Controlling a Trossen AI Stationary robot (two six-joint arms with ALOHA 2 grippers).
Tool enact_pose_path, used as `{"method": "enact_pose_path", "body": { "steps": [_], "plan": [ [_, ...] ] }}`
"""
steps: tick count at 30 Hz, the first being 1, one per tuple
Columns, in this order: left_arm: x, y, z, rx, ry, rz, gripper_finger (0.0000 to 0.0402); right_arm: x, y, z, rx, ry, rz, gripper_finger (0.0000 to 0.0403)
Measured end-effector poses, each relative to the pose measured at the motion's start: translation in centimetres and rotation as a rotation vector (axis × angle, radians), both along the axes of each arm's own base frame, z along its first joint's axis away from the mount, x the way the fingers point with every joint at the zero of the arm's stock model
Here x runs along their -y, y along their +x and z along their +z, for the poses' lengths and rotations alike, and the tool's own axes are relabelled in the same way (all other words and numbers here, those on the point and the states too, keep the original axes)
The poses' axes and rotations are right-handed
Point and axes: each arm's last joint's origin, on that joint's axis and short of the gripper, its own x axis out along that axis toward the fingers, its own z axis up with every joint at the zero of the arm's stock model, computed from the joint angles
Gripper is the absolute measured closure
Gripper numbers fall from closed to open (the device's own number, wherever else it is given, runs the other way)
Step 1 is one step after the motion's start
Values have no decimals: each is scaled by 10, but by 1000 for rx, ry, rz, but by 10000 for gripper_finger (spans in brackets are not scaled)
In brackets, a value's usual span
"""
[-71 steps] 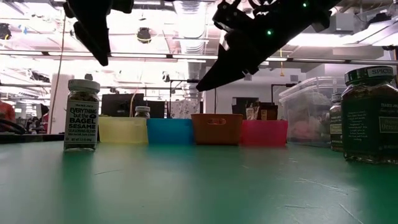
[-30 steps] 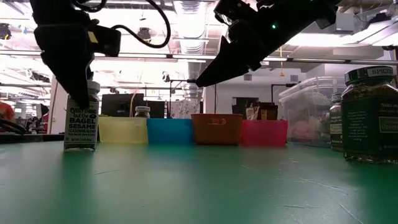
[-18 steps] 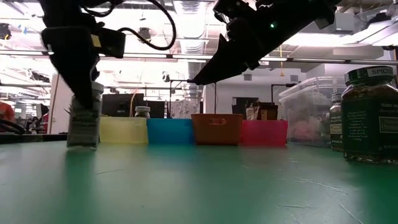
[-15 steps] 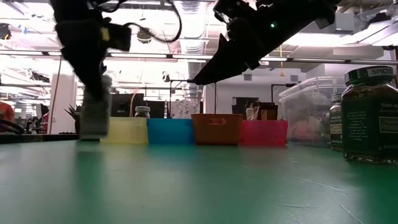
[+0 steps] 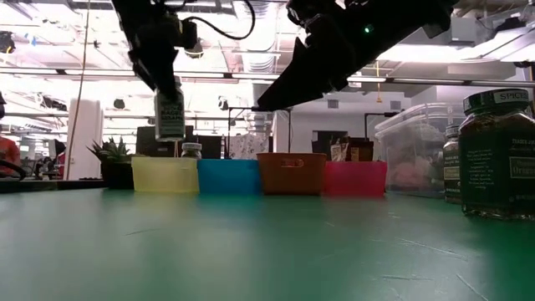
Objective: Sort spices by type
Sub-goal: Put the white seasoning bottle into the yellow bin
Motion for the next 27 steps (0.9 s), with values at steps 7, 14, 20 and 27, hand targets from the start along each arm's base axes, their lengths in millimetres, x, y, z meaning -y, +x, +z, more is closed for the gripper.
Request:
{"method": "enact_pose_path", "body": {
  "steps": [7, 14, 20, 27],
  "plan": [
    [-41, -13, 3, -43, 60, 69, 212, 0, 0, 0, -2, 1, 5, 81],
    [-75, -28, 4, -59, 98, 126, 212, 0, 1, 2, 18, 14, 16, 81],
    [-100, -30, -8, -80, 32, 144, 212, 4, 2, 1, 18, 27, 9, 81],
    [-116, -11, -46, -221, -37, 83, 212, 5, 7, -9, -3, 61, 27, 81]
  ]
}}
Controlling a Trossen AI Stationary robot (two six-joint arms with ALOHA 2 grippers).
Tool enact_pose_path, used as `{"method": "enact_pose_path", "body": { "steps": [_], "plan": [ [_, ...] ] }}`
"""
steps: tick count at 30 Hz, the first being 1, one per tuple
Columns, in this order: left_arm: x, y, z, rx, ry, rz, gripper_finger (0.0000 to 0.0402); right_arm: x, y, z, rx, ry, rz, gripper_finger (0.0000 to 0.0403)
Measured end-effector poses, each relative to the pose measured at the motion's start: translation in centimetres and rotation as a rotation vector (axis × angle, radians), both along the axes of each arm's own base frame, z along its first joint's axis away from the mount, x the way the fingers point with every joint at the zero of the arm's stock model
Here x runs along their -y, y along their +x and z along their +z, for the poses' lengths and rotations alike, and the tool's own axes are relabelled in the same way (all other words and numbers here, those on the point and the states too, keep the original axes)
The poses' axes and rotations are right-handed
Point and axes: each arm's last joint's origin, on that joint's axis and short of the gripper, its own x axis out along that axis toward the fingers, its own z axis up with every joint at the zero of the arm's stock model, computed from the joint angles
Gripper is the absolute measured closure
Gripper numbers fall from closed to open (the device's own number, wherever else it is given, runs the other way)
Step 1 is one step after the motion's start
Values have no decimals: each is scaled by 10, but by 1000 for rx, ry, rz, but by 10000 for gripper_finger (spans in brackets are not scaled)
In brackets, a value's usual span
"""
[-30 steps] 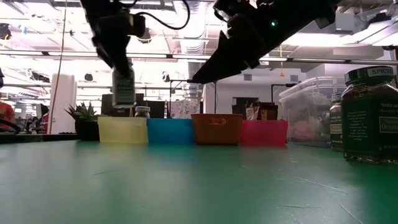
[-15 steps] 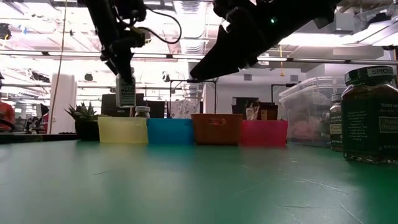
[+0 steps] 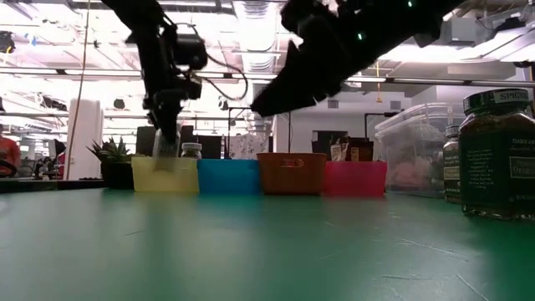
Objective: Sort spices by type
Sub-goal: Put the white seasoning bottle into the yellow bin, then put the top green seasoning bottle into the blue bin
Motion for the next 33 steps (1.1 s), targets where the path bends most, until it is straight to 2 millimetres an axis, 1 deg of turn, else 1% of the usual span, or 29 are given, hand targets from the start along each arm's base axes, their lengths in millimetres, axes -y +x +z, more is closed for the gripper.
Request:
{"method": "enact_pose_path", "body": {
  "steps": [6, 10, 16, 18, 21, 22, 24, 27, 30, 33],
  "plan": [
    [-8, 8, -12, -25, 2, -20, 212, -1, 1, -5, -15, -7, 5, 81],
    [-12, 9, -12, -1, 25, -9, 207, -1, 1, -5, -16, -10, 7, 81],
    [-12, 9, -13, -6, 14, -12, 109, -1, 1, -5, -22, -19, 11, 81],
    [-12, 9, -13, -6, 12, -9, 91, 0, 1, -6, -24, -20, 11, 81],
    [-11, 8, -11, -5, 17, -15, 84, 0, 1, -6, -26, -21, 12, 81],
    [-11, 8, -7, -1, 23, -23, 84, 0, 0, -6, -34, -27, 13, 81],
    [-8, 9, 8, 36, 59, -42, 85, 3, -2, -6, -63, -43, 10, 81],
    [1, 9, 34, 111, 126, -84, 85, 11, -9, 4, -91, -40, -14, 81],
    [22, 11, 54, 178, 177, -165, 85, 18, -23, 20, -132, -35, -45, 81],
    [51, 14, 68, 258, 209, -274, 85, 26, -42, 34, -216, -49, -80, 81]
  ]
}}
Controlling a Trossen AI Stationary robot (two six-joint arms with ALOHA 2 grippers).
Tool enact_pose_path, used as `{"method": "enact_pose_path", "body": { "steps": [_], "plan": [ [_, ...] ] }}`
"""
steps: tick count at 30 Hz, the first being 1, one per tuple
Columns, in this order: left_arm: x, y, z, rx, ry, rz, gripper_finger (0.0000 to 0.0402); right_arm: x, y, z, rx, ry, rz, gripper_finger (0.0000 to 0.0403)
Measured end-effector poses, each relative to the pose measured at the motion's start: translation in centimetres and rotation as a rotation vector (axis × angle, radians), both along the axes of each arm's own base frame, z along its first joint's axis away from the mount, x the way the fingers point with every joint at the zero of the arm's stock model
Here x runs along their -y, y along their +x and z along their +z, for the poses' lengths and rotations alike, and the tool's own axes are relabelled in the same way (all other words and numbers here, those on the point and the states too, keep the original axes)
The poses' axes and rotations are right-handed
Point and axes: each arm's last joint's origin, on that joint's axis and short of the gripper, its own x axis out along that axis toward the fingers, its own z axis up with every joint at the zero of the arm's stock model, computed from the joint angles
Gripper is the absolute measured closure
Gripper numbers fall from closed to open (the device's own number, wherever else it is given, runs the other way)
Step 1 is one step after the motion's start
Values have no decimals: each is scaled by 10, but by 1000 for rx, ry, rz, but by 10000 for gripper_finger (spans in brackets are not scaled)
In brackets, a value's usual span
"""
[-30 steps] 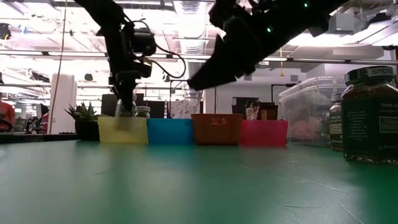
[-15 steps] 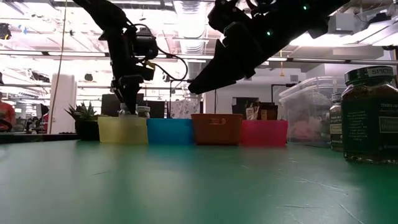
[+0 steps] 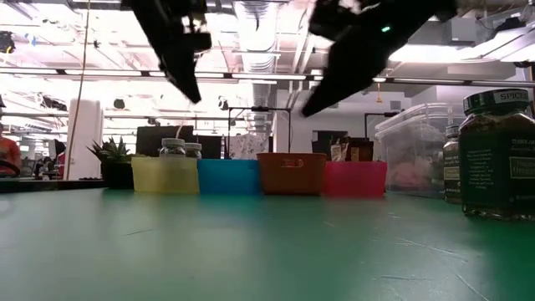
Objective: Sort spices by type
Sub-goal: Put the top green seasoning bottle into the blue bin
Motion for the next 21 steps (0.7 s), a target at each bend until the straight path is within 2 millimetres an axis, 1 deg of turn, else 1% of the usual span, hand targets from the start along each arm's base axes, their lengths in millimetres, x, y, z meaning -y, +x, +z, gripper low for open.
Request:
{"method": "enact_pose_path", "body": {
  "steps": [4, 6, 8, 11, 13, 17, 21],
  "plan": [
    [46, 7, 6, 148, 11, -133, 85, 13, -27, 27, -150, -23, -38, 81],
    [67, 10, 8, 215, -14, -184, 85, 19, -39, 36, -256, -63, -19, 81],
    [88, 12, 9, 247, -43, -243, 85, 19, -50, 40, -374, -115, 44, 81],
    [114, 15, 8, 271, -67, -302, 85, 17, -64, 37, -553, -184, 157, 81],
    [127, 17, 7, 288, -55, -311, 84, 17, -69, 33, -654, -210, 201, 81],
    [146, 20, 4, 292, -18, -303, 84, 17, -78, 24, -838, -218, 242, 81],
    [154, 18, 5, 297, -4, -305, 84, 13, -83, 22, -930, -206, 274, 81]
  ]
}}
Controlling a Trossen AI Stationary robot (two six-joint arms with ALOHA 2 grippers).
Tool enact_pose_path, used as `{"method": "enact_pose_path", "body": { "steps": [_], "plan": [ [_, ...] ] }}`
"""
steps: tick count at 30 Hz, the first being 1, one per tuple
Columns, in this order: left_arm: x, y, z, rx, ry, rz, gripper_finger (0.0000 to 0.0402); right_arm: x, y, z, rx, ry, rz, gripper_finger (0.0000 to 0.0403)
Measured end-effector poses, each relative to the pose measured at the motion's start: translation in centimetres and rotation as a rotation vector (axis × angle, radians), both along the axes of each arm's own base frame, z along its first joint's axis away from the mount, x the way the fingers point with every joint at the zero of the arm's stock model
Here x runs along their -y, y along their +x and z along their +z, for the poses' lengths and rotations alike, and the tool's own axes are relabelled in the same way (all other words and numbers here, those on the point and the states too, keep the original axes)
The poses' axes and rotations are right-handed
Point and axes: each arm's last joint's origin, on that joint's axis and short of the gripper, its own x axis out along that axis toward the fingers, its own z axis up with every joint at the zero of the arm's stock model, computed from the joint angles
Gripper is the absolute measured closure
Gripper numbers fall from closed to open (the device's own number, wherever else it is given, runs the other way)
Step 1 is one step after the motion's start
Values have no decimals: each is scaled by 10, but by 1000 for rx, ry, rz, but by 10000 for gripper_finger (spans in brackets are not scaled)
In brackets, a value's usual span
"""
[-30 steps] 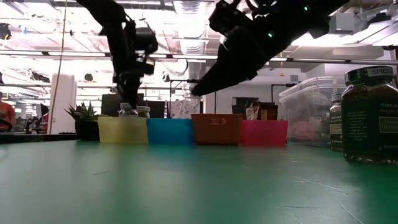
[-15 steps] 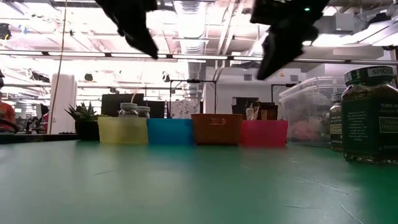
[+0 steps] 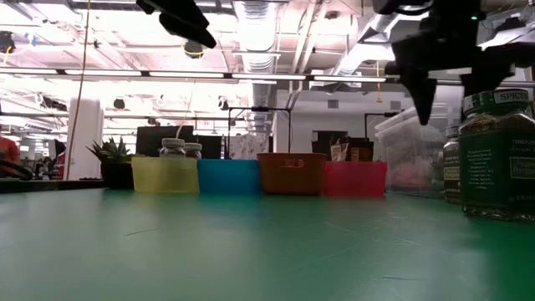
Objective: Sort spices by type
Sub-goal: Put the top green seasoning bottle into the blue bin
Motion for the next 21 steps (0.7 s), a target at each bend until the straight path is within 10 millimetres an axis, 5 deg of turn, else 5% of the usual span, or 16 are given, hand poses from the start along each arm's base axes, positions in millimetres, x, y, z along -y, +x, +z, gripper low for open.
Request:
{"method": "enact_pose_path", "body": {
  "steps": [10, 21],
  "plan": [
    [0, -6, -5, -69, -8, 31, 84, 2, 2, -7, -40, 70, -61, 81],
    [3, -9, -8, -103, -2, 27, 84, 14, -9, -40, -100, 84, -113, 84]
  ]
}}
